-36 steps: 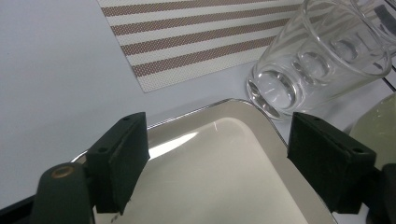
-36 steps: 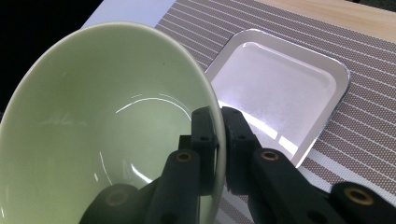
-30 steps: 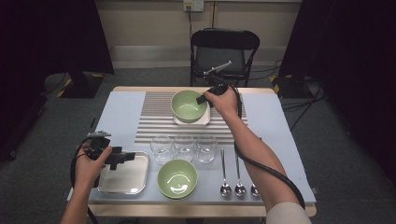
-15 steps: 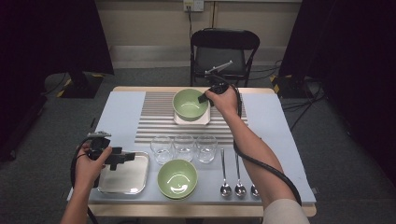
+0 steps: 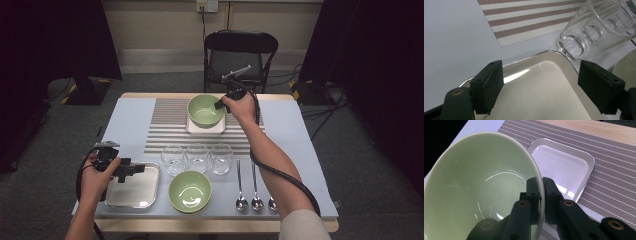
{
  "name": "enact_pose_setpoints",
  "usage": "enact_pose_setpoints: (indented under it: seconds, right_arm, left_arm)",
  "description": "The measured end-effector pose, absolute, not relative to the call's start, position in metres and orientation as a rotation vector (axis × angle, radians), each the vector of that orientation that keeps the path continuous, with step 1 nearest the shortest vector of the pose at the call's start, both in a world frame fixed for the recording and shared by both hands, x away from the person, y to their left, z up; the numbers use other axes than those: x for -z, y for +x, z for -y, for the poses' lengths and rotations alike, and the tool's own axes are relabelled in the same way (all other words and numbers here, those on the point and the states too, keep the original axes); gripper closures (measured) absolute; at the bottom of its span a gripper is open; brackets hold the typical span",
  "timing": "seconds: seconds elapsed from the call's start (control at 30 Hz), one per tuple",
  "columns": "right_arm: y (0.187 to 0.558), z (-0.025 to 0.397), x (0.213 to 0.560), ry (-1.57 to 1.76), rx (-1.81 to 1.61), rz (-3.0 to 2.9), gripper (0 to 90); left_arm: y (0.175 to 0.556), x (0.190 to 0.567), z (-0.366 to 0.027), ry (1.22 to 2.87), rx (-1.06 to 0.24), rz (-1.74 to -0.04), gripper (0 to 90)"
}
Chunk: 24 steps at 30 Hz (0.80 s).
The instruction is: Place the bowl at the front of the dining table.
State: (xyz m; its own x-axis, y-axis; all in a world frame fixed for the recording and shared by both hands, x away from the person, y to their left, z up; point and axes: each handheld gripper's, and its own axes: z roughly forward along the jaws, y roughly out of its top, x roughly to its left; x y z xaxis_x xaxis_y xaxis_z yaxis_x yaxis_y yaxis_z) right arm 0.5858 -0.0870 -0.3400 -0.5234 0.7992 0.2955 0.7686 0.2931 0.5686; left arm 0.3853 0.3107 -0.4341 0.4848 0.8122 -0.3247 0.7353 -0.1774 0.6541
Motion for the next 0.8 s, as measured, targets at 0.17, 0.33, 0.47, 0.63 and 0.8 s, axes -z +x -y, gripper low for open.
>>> enact_pose_setpoints:
  seconds: [0.17,0.33,0.47,0.63,0.8]
  right_arm:
    - [0.589,0.087,0.343,1.512,-1.053,-2.488,84.7]
    - [0.592,0.087,0.345,1.514,-1.05,-2.485,84.7]
    - [0.594,0.087,0.347,1.522,-1.053,-2.481,84.7]
    - [0.597,0.088,0.349,1.522,-1.045,-2.48,84.7]
    - [0.6,0.089,0.35,1.536,-1.052,-2.466,84.7]
  left_arm:
    - [0.385,0.434,-0.31,1.943,-0.118,-1.283,20.6]
    - [0.386,0.435,-0.311,1.942,-0.116,-1.281,20.6]
    - [0.386,0.435,-0.312,1.939,-0.119,-1.288,20.7]
    - [0.385,0.435,-0.312,1.944,-0.121,-1.286,20.8]
    - [0.386,0.435,-0.312,1.946,-0.119,-1.284,20.8]
